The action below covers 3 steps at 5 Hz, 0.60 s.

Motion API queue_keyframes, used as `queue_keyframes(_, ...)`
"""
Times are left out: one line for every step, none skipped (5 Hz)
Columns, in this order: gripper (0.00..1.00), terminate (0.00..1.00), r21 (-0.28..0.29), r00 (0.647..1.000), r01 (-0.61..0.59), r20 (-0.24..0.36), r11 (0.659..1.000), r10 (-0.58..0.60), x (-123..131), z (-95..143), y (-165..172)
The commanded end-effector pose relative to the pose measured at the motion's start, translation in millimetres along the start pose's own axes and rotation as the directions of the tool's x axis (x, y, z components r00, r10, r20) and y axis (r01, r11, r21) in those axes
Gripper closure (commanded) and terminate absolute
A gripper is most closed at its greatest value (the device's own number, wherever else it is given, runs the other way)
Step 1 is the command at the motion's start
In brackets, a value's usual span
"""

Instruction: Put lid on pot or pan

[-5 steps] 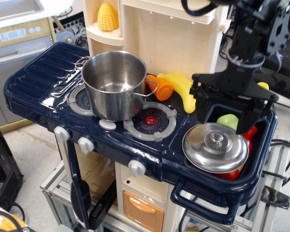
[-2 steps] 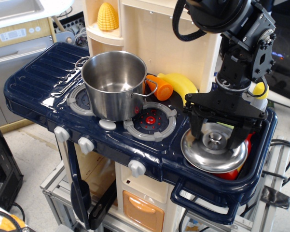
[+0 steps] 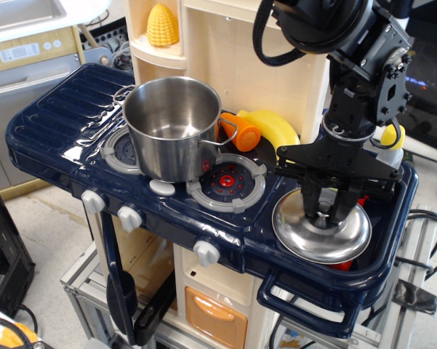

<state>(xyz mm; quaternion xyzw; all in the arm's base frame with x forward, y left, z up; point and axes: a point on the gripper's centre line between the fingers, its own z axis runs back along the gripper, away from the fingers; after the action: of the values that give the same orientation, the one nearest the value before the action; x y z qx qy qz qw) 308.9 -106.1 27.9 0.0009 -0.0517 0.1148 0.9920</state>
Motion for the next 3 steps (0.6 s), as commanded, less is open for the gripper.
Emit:
queue_keyframes(1.0, 0.0, -0.001, 1.0, -0.021, -0.001, 1.0, 0.021, 5, 31, -4)
queue_keyframes(1.0, 0.0, 0.045, 0.997, -0.049, -0.058, 0.998, 0.052, -3, 70, 6)
queue_keyframes(1.0, 0.0, 0.187, 0.994, -0.036, -0.092, 0.982, 0.054, -5, 119, 34)
